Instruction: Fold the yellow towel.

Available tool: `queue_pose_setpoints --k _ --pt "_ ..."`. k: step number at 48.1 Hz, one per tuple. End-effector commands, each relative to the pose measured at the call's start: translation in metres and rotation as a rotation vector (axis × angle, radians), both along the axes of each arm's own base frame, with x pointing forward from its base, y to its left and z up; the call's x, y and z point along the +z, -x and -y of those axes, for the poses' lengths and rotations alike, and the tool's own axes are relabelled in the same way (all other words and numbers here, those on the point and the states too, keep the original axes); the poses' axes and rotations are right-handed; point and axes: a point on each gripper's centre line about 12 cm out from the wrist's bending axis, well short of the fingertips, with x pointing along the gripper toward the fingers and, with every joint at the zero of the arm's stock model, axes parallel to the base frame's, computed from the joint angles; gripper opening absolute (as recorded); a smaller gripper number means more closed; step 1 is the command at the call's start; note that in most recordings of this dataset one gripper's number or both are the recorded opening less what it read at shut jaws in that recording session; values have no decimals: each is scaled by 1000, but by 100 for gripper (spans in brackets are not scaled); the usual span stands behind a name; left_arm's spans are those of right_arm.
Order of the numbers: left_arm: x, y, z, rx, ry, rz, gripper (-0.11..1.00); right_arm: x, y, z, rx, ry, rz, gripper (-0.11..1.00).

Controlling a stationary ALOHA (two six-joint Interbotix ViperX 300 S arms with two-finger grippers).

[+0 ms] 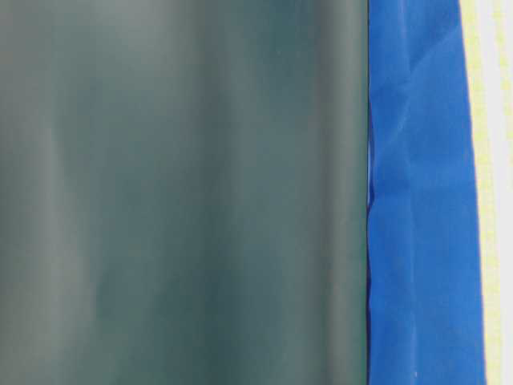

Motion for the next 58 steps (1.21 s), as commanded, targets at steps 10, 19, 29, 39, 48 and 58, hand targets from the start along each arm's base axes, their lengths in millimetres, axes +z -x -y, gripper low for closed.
queue_pose_setpoints --k 10,19,29,39,48,58 --pt "-1 -7 4 -12 -12 -59 4 0 -17 -10 27 1 -14 4" --pt "-4 -6 4 -12 -16 -83 4 -6 -22 -17 54 4 -50 4" --pt "-3 -7 4 -12 -15 -78 5 -9 -24 -27 94 4 -81 4" --pt "1 -9 4 -13 -14 -66 52 -3 -28 -29 97 2 -61 32" --pt "16 -8 -4 3 -25 -45 68 12 -31 -29 123 26 -3 82" --pt "29 -8 -35 100 -49 -19 64 24 -28 3 32 53 50 79"
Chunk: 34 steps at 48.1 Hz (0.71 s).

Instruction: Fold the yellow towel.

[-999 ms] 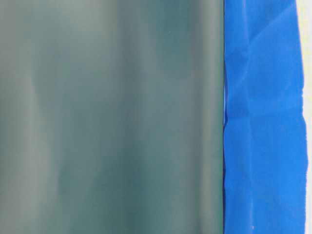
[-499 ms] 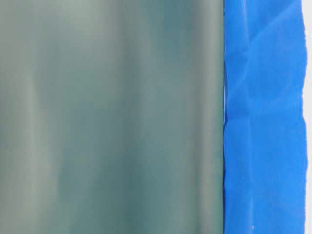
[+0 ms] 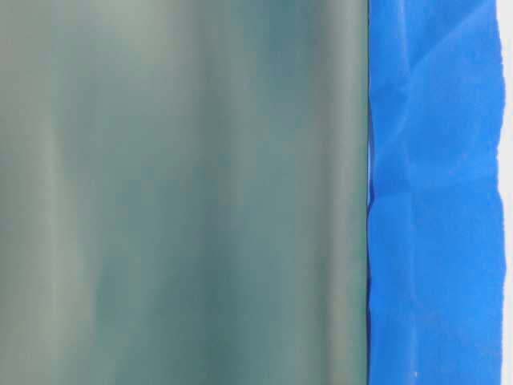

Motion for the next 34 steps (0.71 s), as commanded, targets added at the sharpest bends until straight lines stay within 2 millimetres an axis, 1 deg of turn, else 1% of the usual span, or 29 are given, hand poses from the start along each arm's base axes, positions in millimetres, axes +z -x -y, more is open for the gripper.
queue_pose_setpoints --k 1,5,8,12,14,18,24,34 --pt "10 -5 -15 50 -12 38 64 8 -2 21 -69 11 33 79" --pt "11 -7 -29 78 -47 37 64 7 -2 41 -136 27 24 79" --pt "11 -10 -36 83 -75 34 64 4 -2 55 -179 35 0 79" --pt "8 -13 -40 70 -109 22 64 -2 -2 68 -215 42 -52 79" --pt "6 -14 -41 67 -118 10 64 -6 -2 72 -222 43 -78 79" --pt "-4 -15 -43 61 -127 -29 64 -13 -5 75 -220 45 -125 79" --pt "-23 -15 -45 66 -122 -103 64 -26 -8 75 -216 41 -182 79" --pt "-46 -15 -47 71 -116 -189 64 -47 -6 74 -221 26 -269 79"
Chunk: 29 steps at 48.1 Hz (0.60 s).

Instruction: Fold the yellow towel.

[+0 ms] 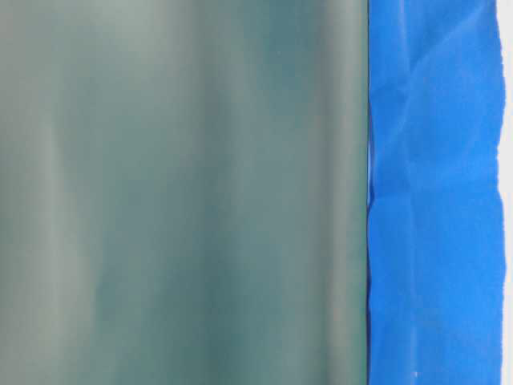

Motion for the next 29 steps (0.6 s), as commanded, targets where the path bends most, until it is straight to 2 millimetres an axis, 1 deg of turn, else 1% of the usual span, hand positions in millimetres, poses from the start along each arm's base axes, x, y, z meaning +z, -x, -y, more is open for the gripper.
queue_pose_setpoints --k 1,6,12,15,17,19,21,26,29 --pt "0 -5 -3 12 2 3 64 -1 -4 1 -4 -6 -8 79" --pt "-5 -5 -6 22 3 -15 64 -5 -3 0 -1 -12 -30 77" --pt "-6 -5 -6 24 4 -18 63 -6 -2 0 -1 -14 -36 74" --pt "-6 -5 -6 25 5 -20 62 -6 -1 0 0 -15 -38 70" --pt "-7 -4 -6 25 5 -27 60 -6 -1 0 1 -14 -40 67" --pt "-7 -3 -6 25 7 -38 55 -6 -1 -1 5 -12 -42 60" --pt "-8 -3 -6 24 8 -50 47 -6 -1 -1 8 -10 -42 51" --pt "-8 -3 -6 24 11 -71 22 -6 -2 0 12 -6 -39 20" --pt "-9 -3 -6 23 12 -81 7 -5 -3 -1 13 -5 -35 6"
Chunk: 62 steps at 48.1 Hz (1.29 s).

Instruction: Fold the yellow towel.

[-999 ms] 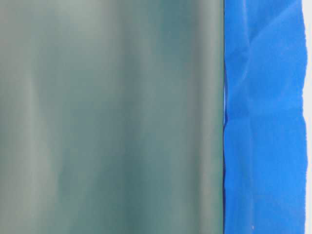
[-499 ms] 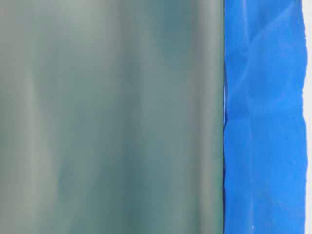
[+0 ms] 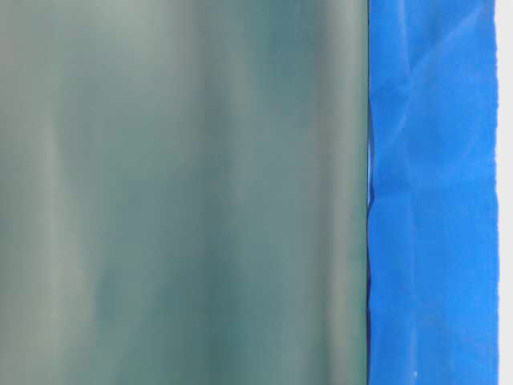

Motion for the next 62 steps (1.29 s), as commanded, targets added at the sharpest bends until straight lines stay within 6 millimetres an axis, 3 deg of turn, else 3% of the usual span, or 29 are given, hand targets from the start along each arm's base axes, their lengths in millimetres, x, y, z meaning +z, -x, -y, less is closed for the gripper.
queue_pose_setpoints --k 1,12,29,39,52,62 --pt "4 -4 -2 3 -1 8 4 6 -5 1 -1 6 27 2" --pt "16 -8 -2 2 -1 14 3 19 -7 1 -10 3 71 2" --pt "85 -9 -1 -3 -3 112 3 93 -1 -5 43 9 241 2" --pt "110 1 0 -4 -12 206 3 126 10 -8 71 37 337 2" --pt "118 11 1 -3 -15 256 3 127 9 -6 70 48 342 2" --pt "122 5 11 -7 18 315 3 120 -2 20 -11 86 329 2"
